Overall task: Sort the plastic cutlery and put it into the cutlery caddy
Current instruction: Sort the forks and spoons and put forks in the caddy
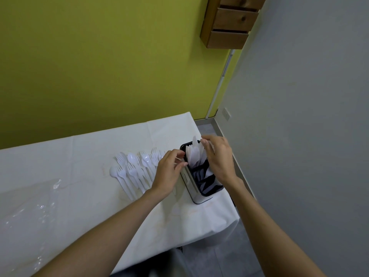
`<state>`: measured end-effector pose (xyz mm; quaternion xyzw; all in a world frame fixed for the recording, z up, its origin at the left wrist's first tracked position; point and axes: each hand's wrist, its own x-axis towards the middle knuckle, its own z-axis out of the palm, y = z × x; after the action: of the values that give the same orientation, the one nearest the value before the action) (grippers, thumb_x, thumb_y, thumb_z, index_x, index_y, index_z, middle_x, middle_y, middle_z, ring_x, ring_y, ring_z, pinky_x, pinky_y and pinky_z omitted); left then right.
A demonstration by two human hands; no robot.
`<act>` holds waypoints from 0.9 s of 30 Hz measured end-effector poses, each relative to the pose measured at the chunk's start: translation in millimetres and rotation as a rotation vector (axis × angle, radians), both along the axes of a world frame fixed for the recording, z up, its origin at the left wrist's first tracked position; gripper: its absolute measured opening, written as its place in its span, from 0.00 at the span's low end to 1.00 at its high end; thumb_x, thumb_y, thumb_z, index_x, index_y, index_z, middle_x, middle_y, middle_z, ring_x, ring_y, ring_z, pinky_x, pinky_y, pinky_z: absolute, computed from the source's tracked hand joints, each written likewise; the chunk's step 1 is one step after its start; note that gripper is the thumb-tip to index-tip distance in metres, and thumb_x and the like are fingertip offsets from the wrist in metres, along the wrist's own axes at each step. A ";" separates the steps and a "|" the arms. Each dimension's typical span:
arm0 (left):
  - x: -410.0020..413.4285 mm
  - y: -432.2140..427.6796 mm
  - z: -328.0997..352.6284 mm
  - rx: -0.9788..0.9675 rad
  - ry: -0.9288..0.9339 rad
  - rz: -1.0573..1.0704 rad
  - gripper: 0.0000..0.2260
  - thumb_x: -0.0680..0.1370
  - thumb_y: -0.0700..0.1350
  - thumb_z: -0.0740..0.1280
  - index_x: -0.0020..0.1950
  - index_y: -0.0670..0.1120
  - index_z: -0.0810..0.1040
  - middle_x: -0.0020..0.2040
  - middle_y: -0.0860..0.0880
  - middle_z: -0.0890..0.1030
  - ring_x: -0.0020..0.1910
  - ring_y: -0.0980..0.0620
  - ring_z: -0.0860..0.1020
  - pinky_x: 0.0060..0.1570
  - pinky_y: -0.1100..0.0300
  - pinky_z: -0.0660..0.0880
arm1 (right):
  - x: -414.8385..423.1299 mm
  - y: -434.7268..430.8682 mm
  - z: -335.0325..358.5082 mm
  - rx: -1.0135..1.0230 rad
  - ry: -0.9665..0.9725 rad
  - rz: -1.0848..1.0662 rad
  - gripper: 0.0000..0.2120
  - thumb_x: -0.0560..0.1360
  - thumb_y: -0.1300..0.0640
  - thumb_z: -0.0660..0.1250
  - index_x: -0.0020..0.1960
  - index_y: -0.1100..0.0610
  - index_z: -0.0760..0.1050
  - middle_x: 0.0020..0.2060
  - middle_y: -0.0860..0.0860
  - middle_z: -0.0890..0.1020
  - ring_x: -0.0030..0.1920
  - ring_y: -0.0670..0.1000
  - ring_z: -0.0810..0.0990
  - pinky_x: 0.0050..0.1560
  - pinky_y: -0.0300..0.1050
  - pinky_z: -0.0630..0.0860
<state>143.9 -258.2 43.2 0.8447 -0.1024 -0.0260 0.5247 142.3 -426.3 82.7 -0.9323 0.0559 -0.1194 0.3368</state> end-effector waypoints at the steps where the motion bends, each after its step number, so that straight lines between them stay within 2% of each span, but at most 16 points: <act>1: 0.0 2.4 -0.5 0.004 -0.004 0.009 0.09 0.77 0.38 0.68 0.56 0.45 0.77 0.51 0.50 0.78 0.48 0.56 0.78 0.49 0.64 0.76 | -0.5 3.4 3.6 0.004 -0.035 -0.014 0.13 0.82 0.53 0.60 0.59 0.56 0.80 0.55 0.49 0.83 0.59 0.51 0.74 0.55 0.36 0.66; 3: 0.0 9.8 -2.3 0.013 0.003 0.042 0.08 0.78 0.37 0.65 0.56 0.44 0.77 0.53 0.49 0.78 0.48 0.55 0.78 0.48 0.69 0.74 | -1.3 13.5 10.9 0.010 -0.124 -0.034 0.12 0.82 0.56 0.61 0.59 0.56 0.80 0.54 0.49 0.83 0.57 0.50 0.74 0.53 0.26 0.62; 4: -0.1 15.5 -3.4 0.011 0.010 0.069 0.08 0.78 0.36 0.64 0.56 0.44 0.77 0.53 0.49 0.78 0.48 0.55 0.78 0.48 0.71 0.73 | -1.6 20.3 14.1 0.023 -0.172 -0.034 0.11 0.81 0.58 0.61 0.59 0.57 0.80 0.53 0.49 0.83 0.56 0.50 0.75 0.53 0.24 0.63; 5: -0.2 21.3 -5.1 0.008 0.016 0.101 0.08 0.78 0.36 0.64 0.56 0.44 0.77 0.53 0.49 0.78 0.49 0.55 0.78 0.47 0.72 0.73 | -1.9 27.0 16.5 0.039 -0.222 -0.030 0.10 0.81 0.59 0.62 0.59 0.58 0.80 0.53 0.50 0.83 0.55 0.50 0.76 0.54 0.25 0.64; 8: -2.1 43.7 -11.2 0.008 0.052 0.213 0.09 0.79 0.35 0.63 0.56 0.43 0.78 0.54 0.48 0.79 0.49 0.58 0.77 0.47 0.78 0.70 | -3.7 50.8 18.0 0.060 -0.335 -0.006 0.10 0.80 0.63 0.63 0.59 0.59 0.79 0.53 0.50 0.82 0.54 0.50 0.78 0.55 0.36 0.72; 10: -6.0 61.9 -15.7 0.011 0.081 0.278 0.09 0.79 0.34 0.62 0.56 0.42 0.78 0.54 0.48 0.80 0.49 0.60 0.77 0.47 0.80 0.69 | -5.6 68.3 13.3 0.053 -0.371 0.048 0.11 0.80 0.65 0.62 0.59 0.60 0.78 0.53 0.51 0.82 0.55 0.49 0.77 0.56 0.37 0.72; 13: -15.6 95.3 -23.0 0.024 0.097 0.350 0.08 0.79 0.36 0.62 0.56 0.41 0.78 0.54 0.49 0.81 0.50 0.57 0.77 0.46 0.79 0.69 | -9.2 94.3 -3.1 0.054 -0.343 0.123 0.12 0.79 0.69 0.61 0.59 0.61 0.78 0.54 0.52 0.82 0.56 0.49 0.76 0.58 0.35 0.70; 17: -32.0 139.6 -34.6 0.069 0.140 0.426 0.07 0.79 0.36 0.62 0.55 0.42 0.78 0.52 0.49 0.80 0.49 0.55 0.77 0.45 0.75 0.68 | -14.5 119.8 -27.5 -0.074 -0.284 0.196 0.16 0.76 0.68 0.58 0.59 0.60 0.78 0.56 0.54 0.81 0.58 0.52 0.75 0.61 0.40 0.71; 19: -40.3 161.6 -42.4 0.090 0.157 0.464 0.07 0.79 0.37 0.62 0.54 0.43 0.78 0.52 0.48 0.80 0.49 0.55 0.77 0.47 0.70 0.68 | -14.0 128.5 -36.9 -0.125 -0.284 0.166 0.17 0.74 0.70 0.59 0.59 0.61 0.79 0.55 0.54 0.82 0.56 0.54 0.76 0.58 0.44 0.72; 21: -48.0 180.0 -49.6 0.119 0.170 0.483 0.07 0.79 0.37 0.62 0.54 0.43 0.78 0.52 0.47 0.81 0.49 0.54 0.77 0.49 0.67 0.69 | -12.9 132.0 -40.2 -0.087 -0.251 0.091 0.17 0.74 0.69 0.58 0.59 0.61 0.78 0.55 0.54 0.82 0.56 0.55 0.75 0.58 0.41 0.70; 24: -57.1 202.3 -61.3 0.174 0.197 0.468 0.07 0.79 0.37 0.62 0.54 0.43 0.78 0.52 0.47 0.80 0.51 0.50 0.78 0.51 0.63 0.71 | -14.2 137.3 -46.4 -0.049 -0.187 0.114 0.17 0.75 0.70 0.59 0.60 0.61 0.78 0.56 0.54 0.81 0.57 0.54 0.74 0.59 0.34 0.65; 26: -61.7 209.9 -68.2 0.230 0.218 0.396 0.08 0.79 0.38 0.63 0.56 0.45 0.78 0.53 0.48 0.79 0.55 0.50 0.76 0.54 0.62 0.71 | -16.6 143.4 -55.4 -0.079 -0.125 0.211 0.16 0.75 0.70 0.60 0.60 0.60 0.78 0.56 0.54 0.81 0.58 0.54 0.76 0.59 0.36 0.68; 27: -63.5 211.4 -71.3 0.258 0.229 0.347 0.08 0.80 0.39 0.63 0.57 0.45 0.77 0.55 0.49 0.78 0.57 0.50 0.75 0.55 0.63 0.69 | -17.0 145.5 -64.1 -0.113 -0.079 0.258 0.15 0.76 0.68 0.60 0.60 0.59 0.78 0.57 0.54 0.81 0.59 0.55 0.77 0.60 0.40 0.71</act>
<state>80.4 -46.8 -28.1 0.9013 0.1083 -0.0439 0.4171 125.2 -280.7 18.7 -0.9438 -0.0846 -0.1148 0.2981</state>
